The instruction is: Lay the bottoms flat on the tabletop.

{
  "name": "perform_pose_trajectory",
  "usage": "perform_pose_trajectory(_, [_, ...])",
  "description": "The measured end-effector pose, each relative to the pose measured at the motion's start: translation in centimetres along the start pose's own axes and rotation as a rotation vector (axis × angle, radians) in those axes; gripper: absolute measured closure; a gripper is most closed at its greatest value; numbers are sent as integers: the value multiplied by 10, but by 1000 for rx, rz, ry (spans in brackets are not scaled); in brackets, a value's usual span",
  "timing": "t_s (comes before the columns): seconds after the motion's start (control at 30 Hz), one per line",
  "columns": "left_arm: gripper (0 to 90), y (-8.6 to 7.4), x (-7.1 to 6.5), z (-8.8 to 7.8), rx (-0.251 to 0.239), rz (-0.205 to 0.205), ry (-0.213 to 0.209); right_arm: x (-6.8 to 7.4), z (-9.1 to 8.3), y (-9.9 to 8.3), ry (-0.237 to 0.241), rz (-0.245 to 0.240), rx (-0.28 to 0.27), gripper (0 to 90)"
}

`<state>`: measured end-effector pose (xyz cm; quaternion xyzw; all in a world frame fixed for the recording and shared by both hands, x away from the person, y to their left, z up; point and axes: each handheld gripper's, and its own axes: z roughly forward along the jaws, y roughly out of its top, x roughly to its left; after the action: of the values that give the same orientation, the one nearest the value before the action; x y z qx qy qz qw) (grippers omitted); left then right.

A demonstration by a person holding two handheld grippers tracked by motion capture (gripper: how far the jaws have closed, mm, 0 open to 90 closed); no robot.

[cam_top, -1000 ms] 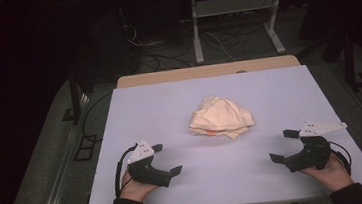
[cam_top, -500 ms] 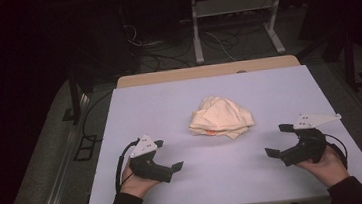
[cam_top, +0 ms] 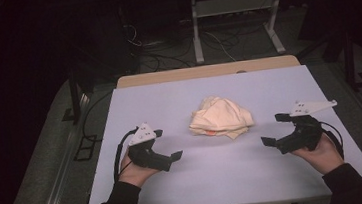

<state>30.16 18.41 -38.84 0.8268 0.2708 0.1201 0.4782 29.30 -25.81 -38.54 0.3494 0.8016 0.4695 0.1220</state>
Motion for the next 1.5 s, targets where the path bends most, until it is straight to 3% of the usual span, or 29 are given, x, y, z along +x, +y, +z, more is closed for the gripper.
perform_pose_trajectory(0.13, [0, 3, 5, 0, -31, -8, 10, -3, 3, 5, 1, -2, 3, 0])
perform_pose_trajectory(0.6, [0, 4, 20, 10, -41, -47, 9, -17, 18, 17, -2, 7, 20, 0])
perform_pose_trajectory(1.17, [0, 4, 35, 24, -54, -87, 20, -29, 43, 43, -11, -18, 42, 0])
perform_pose_trajectory(1.5, [0, 13, 37, 34, -57, -82, 11, -35, 55, 49, -12, -13, 56, 0])
